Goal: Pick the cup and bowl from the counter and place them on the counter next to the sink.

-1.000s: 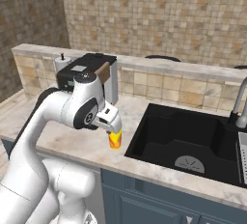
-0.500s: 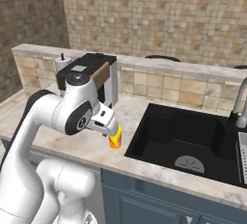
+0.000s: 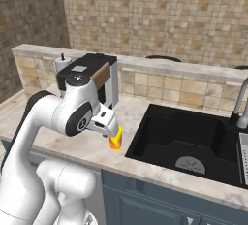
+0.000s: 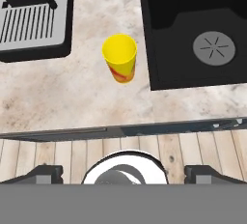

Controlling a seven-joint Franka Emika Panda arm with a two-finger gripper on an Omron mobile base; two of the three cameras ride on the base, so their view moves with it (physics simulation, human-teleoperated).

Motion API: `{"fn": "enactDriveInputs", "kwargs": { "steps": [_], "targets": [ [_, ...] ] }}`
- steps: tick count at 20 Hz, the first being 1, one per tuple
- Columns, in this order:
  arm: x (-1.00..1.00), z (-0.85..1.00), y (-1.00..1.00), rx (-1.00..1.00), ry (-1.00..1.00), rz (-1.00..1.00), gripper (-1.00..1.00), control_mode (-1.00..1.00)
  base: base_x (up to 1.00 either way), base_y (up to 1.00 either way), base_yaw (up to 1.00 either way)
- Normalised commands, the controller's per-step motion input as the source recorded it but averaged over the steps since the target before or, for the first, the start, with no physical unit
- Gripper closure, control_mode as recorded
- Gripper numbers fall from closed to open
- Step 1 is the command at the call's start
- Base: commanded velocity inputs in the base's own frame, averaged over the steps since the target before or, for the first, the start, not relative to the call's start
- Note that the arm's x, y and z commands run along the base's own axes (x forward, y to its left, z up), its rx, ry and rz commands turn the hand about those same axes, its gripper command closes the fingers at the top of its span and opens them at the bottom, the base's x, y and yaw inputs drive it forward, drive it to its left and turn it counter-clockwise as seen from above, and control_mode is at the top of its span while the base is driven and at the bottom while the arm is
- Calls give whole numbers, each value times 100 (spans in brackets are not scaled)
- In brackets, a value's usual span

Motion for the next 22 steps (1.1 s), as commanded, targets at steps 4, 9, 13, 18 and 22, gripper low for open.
{"fn": "enactDriveInputs", "kwargs": {
  "steps": [4, 9, 13, 18, 22],
  "targets": [
    [0, 0, 0, 0, 0, 0, -100, 100, 0, 0, 0],
    [0, 0, 0, 0, 0, 0, -100, 100, -23, 0, 0],
    [0, 0, 0, 0, 0, 0, -100, 100, -86, -2, 0],
    [0, 0, 0, 0, 0, 0, -100, 100, -86, -3, -4],
    [0, 0, 0, 0, 0, 0, -100, 100, -30, -25, -28]
  ]
}}
